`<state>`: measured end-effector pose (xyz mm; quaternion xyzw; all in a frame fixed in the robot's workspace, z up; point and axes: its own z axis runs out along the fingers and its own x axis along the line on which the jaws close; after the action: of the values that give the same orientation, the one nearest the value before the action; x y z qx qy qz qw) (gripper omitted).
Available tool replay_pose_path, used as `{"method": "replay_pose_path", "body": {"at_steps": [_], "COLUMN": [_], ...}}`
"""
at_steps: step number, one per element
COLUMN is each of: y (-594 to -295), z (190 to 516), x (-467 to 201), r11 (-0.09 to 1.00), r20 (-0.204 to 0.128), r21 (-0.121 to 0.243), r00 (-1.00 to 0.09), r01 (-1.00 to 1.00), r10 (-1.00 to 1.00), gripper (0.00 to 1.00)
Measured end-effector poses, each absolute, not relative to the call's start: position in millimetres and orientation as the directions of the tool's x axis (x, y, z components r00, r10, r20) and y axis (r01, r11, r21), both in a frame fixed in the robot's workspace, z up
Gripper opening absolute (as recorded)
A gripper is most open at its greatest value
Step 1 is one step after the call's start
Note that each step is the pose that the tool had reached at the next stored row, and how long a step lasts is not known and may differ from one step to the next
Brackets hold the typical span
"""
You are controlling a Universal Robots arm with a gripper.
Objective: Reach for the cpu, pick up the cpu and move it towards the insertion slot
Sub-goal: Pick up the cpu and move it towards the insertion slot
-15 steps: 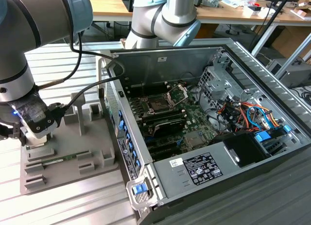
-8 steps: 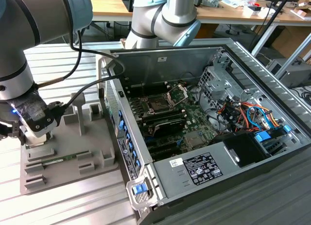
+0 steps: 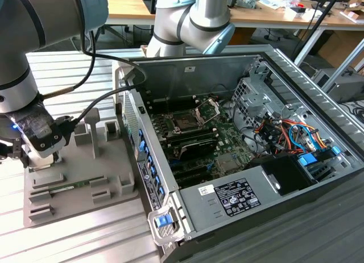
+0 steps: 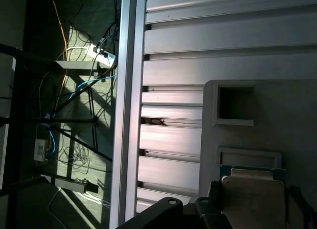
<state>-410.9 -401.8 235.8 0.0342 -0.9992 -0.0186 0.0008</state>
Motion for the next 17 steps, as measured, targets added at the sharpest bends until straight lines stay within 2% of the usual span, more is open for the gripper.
{"method": "replay_pose_path", "body": {"at_steps": [17], "y": [-402], "z": [249], "x": [-411], "r11": [0.997], "r20": [0.000], "r21": [0.037], "r00": [-0.998], "r01": [-0.068], "r10": [-0.068], "gripper": [0.55]}}
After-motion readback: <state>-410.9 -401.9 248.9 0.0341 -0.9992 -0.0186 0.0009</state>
